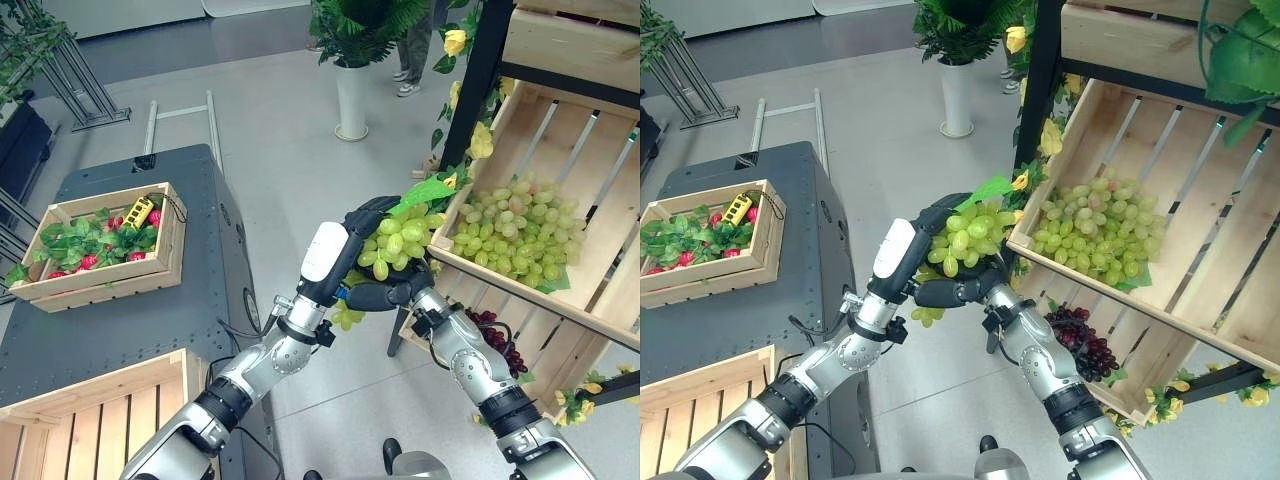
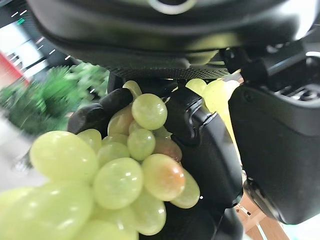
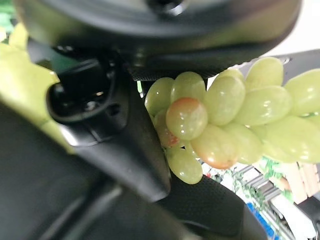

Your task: Pick up the fruits from the basket on one side to the basket on the other side

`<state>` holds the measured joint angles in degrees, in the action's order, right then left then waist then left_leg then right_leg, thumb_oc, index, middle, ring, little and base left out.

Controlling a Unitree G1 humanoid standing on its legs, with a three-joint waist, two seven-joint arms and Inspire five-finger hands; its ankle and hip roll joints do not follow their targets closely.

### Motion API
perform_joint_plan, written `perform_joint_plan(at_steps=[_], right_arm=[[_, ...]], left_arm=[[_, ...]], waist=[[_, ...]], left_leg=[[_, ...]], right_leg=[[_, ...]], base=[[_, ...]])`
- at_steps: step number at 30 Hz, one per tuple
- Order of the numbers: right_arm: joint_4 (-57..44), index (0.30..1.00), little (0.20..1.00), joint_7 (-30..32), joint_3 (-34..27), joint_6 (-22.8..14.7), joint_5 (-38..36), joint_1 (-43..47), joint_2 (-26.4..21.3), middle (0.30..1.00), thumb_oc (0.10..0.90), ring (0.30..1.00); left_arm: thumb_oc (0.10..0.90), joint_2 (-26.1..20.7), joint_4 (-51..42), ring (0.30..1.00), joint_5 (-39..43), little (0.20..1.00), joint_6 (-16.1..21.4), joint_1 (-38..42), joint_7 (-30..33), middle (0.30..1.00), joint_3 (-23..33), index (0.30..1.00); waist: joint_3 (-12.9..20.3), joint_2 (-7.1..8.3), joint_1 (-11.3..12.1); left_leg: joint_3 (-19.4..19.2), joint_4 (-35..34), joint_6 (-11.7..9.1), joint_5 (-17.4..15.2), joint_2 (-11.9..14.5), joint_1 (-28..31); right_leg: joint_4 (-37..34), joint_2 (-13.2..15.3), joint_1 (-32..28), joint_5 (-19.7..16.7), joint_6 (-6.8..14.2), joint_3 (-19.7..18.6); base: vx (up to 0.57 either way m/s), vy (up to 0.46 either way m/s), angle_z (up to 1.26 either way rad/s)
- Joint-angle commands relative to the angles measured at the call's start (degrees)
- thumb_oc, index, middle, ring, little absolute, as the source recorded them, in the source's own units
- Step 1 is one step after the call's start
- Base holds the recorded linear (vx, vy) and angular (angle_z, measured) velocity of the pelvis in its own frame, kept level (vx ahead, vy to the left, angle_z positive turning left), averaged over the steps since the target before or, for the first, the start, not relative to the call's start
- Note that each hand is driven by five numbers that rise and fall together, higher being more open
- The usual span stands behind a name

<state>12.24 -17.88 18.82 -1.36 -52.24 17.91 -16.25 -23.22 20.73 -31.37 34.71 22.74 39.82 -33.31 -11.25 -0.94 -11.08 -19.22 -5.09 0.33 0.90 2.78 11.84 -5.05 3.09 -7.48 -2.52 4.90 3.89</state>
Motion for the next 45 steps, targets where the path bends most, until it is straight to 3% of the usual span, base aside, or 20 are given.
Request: perform_joint_plan(at_steps=[1,10,16,21,27,31,34,36,39,41,42,45], right_arm=[[1.9,0.3,0.3,-1.7,-3.1,-0.3,-5.4,-9.1,-2.6,0.3,0.4,0.3],[2.3,0.3,0.3,-2.3,-2.6,0.2,-6.0,-8.9,-2.2,0.3,0.4,0.3],[2.5,0.3,0.3,-1.8,-2.1,0.5,-6.2,-9.0,-1.5,0.3,0.4,0.3],[2.8,0.3,0.3,-1.8,-1.8,0.7,-7.2,-9.3,-1.0,0.3,0.4,0.3],[3.7,0.3,0.3,-2.5,-2.3,1.7,-11.0,-10.3,0.2,0.3,0.4,0.3],[4.3,0.3,0.3,-2.4,-2.1,1.6,-11.6,-10.5,0.6,0.3,0.4,0.3],[4.7,0.3,0.3,-2.1,-1.9,1.7,-11.8,-10.3,0.8,0.3,0.4,0.3],[5.2,0.3,0.3,-1.9,-1.6,1.3,-11.9,-10.2,1.5,0.3,0.4,0.3],[5.5,0.3,0.3,-1.3,-1.7,1.2,-11.8,-9.8,2.2,0.3,0.4,0.3],[5.7,0.3,0.3,-0.9,-2.0,1.2,-11.2,-9.2,2.9,0.3,0.4,0.3],[5.7,0.3,0.3,-0.8,-2.0,1.2,-11.1,-9.1,3.0,0.3,0.4,0.3],[6.4,0.3,0.3,-0.4,-2.7,1.3,-10.2,-8.2,3.5,0.3,0.4,0.3]], left_arm=[[0.8,-7.6,4.1,0.9,1.7,0.9,-0.7,12.6,20.5,0.9,15.5,0.9],[0.8,-8.5,4.5,0.9,1.0,0.9,-0.3,11.6,22.4,0.9,14.6,0.9],[0.8,-8.0,3.8,0.9,-3.1,0.9,-0.1,11.1,29.0,0.9,15.8,0.9],[0.8,-7.5,3.3,0.9,-4.2,0.9,0.5,10.4,30.4,0.9,16.3,0.9],[0.8,-7.0,2.5,0.9,-13.5,0.9,0.2,10.0,41.4,0.9,17.2,0.9],[0.8,-7.2,1.6,0.9,-15.2,0.9,-0.6,10.3,43.6,0.9,17.0,0.9],[0.8,-6.6,1.0,0.9,-9.1,0.9,1.1,9.8,39.7,0.9,17.4,0.9],[0.8,-3.9,1.6,0.9,5.5,0.9,6.4,8.1,28.9,0.9,18.7,0.9],[0.8,0.1,2.8,0.9,23.2,0.9,9.6,5.8,15.8,0.9,20.6,0.9],[0.8,3.4,3.2,0.9,39.7,0.9,9.4,4.6,2.7,0.9,22.1,0.9],[0.8,3.5,3.3,0.9,40.4,0.9,9.2,4.5,2.0,0.9,22.3,0.9],[0.8,7.5,3.1,0.9,61.7,0.9,6.6,3.3,-13.3,0.9,23.3,0.9]], waist=[[5.4,2.57,1.2],[5.9,2.63,1.8],[6.2,2.78,2.2],[6.3,2.87,2.3],[6.6,2.97,2.4],[6.7,3.0,2.6],[6.8,3.01,2.8],[6.6,3.02,3.1],[6.4,3.07,3.4],[6.4,3.11,3.6],[6.3,3.1,3.6],[6.2,2.97,3.8]], left_leg=[[1.6,0.1,-2.0,-6.2,1.5,0.6],[2.2,0.1,-2.1,-6.2,1.6,0.6],[2.6,0.1,-2.1,-6.1,1.6,0.5],[2.6,0.1,-2.1,-6.1,1.6,0.4],[2.8,0.1,-2.2,-6.2,1.7,0.4],[3.1,0.1,-2.3,-6.1,1.7,0.4],[3.4,0.1,-2.3,-6.2,1.7,0.4],[3.6,0.1,-2.2,-6.1,1.7,0.5],[3.9,0.1,-2.2,-6.0,1.7,0.7],[4.1,0.1,-2.2,-5.9,1.7,0.6],[4.1,0.1,-2.2,-5.9,1.7,0.6],[4.5,0.1,-2.1,-5.8,1.7,0.6]], right_leg=[[0.1,0.8,-0.6,3.6,0.4,1.7],[0.1,0.9,-1.0,3.8,0.4,2.1],[0.1,0.9,-1.0,3.8,0.4,2.3],[0.1,1.0,-1.0,3.9,0.4,2.5],[0.1,1.0,-1.2,3.9,0.4,2.7],[0.1,1.0,-1.2,4.0,0.4,3.0],[0.1,1.0,-1.3,4.1,0.3,3.1],[0.1,0.9,-1.5,4.2,0.2,3.2],[0.1,0.9,-1.9,4.4,0.1,3.3],[0.1,0.9,-1.8,4.3,0.1,3.4],[0.1,0.9,-1.9,4.3,0.1,3.4],[0.1,0.9,-1.9,4.3,0.1,3.4]], base=[[0.0,0.0,0.0],[0.0,0.0,0.0],[0.0,0.0,0.0],[0.0,0.0,0.0],[0.0,0.0,0.0],[0.0,0.0,0.0],[0.01,-0.009,0.06],[0.0,-0.007,0.08],[0.0,0.0,0.0],[0.0,0.0,0.0],[0.0,0.0,0.0],[0.0,0.0,0.03]])
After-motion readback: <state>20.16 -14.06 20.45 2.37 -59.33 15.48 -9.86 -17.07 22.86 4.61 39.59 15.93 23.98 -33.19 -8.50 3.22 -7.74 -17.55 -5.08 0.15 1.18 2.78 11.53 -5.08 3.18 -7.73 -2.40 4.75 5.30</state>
